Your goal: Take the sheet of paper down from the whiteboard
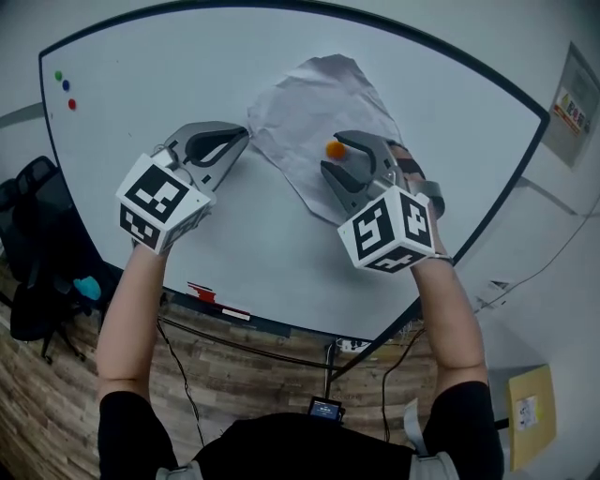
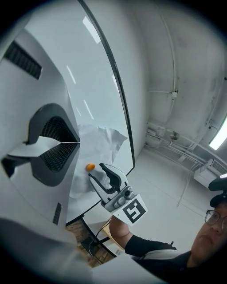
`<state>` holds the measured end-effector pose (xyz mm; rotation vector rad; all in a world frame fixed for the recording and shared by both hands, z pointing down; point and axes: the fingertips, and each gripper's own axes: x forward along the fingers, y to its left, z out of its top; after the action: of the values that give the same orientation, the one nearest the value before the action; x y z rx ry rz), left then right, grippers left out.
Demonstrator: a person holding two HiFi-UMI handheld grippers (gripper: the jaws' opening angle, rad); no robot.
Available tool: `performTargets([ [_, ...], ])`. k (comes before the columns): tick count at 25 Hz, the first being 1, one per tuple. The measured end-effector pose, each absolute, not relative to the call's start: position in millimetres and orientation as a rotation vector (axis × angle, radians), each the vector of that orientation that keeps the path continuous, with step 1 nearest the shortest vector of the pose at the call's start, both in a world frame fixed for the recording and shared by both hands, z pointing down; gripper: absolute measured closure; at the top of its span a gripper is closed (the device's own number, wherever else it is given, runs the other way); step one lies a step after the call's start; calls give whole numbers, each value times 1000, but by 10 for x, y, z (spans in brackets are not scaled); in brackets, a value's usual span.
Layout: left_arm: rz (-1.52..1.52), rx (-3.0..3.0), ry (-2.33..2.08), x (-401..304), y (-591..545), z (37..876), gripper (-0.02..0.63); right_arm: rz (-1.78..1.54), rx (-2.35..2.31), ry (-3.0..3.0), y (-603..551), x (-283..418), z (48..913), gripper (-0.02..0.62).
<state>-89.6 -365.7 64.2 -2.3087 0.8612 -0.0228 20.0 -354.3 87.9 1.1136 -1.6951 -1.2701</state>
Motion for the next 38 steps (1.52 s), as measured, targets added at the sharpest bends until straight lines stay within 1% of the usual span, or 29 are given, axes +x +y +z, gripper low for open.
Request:
performTargets([
  [18, -45, -2349, 875, -944, -3785, 697, 588, -1239, 1106, -1523, -3789, 250, 958, 423],
  [20, -28, -2372, 877, -963, -3812, 688, 563, -1248, 1107, -1506, -3787, 247, 952, 436],
  [22, -9, -2400, 862, -944, -3812, 678, 484, -1258, 1106, -1493, -3781, 244, 954, 443],
  [25, -13, -2421, 852, -876, -3829, 674, 462, -1261, 1097, -1495, -3781, 238, 969, 465],
  [30, -73, -2435, 912, -808, -4044, 742, 459, -1266, 1081, -1476, -3785, 257, 977, 466],
  [35, -38, -2468, 894, -756, -4031, 776, 461, -1272, 1064, -1461, -3771, 270, 991, 466],
  [38, -21, -2471, 879, -739, -4022, 762, 489, -1275, 1069, -1465, -3768, 263, 986, 466],
])
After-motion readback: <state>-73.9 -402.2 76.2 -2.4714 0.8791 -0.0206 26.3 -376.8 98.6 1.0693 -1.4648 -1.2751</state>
